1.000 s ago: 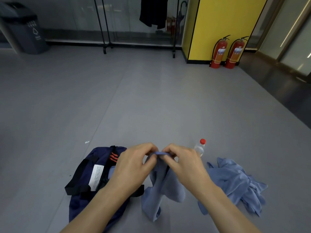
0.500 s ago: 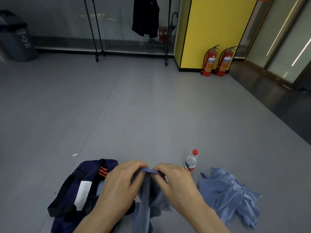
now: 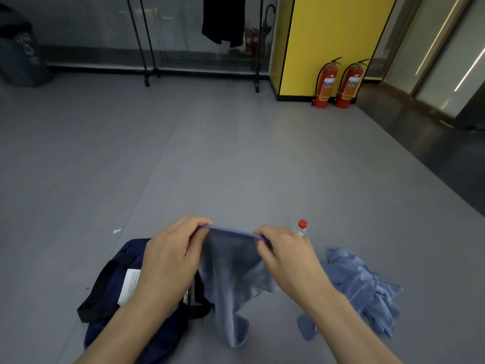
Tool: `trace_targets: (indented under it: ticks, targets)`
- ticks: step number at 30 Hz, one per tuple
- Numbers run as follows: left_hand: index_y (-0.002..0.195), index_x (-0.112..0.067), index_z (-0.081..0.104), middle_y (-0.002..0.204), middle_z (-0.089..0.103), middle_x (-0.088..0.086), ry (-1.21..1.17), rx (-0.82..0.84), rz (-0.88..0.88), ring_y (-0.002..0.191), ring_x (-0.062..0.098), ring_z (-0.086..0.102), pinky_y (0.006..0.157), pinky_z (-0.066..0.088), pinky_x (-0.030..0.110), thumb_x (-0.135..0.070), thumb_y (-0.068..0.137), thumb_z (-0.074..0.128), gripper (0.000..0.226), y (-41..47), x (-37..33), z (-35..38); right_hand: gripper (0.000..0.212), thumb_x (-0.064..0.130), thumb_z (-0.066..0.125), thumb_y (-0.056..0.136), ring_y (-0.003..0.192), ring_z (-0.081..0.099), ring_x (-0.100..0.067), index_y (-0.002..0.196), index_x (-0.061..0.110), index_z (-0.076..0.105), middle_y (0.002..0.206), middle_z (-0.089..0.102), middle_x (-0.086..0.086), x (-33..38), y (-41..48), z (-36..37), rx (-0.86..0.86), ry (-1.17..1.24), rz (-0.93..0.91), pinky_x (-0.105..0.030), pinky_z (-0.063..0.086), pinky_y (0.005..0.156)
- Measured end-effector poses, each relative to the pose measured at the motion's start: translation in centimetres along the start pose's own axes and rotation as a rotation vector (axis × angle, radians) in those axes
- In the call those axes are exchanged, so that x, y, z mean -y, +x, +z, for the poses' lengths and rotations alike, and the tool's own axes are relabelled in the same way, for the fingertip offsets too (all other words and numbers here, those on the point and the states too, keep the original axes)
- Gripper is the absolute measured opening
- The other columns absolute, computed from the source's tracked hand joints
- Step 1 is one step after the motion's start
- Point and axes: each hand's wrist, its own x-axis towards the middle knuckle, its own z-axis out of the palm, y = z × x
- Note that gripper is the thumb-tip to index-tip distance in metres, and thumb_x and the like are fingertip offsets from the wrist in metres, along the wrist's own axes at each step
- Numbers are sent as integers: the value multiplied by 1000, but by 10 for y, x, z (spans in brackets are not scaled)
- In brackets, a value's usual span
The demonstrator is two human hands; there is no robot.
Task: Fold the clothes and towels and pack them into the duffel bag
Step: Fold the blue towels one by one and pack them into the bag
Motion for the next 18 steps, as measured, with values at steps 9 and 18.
trace_targets:
  ticks: [9,18]
  targets:
    - [96,-29,73,94,68,-23,48,-84,6,87,3,61,75,43,15,-26,99,59,15,6,13,-9,22,32,43,103,88,62,-29,100,24,62,83,70,2,-25,-8,-19,-12,-90,61,-39,46,75]
    - [96,-39,75,87,74,-8,204,-1,-176,84,21,63,68,43,33,-44,94,61,15,10,19,-24,20,32,50,101,90,64,-31,103,27,69,86,73,3,-63,-31,-46,-73,-95,137,-40,50,75]
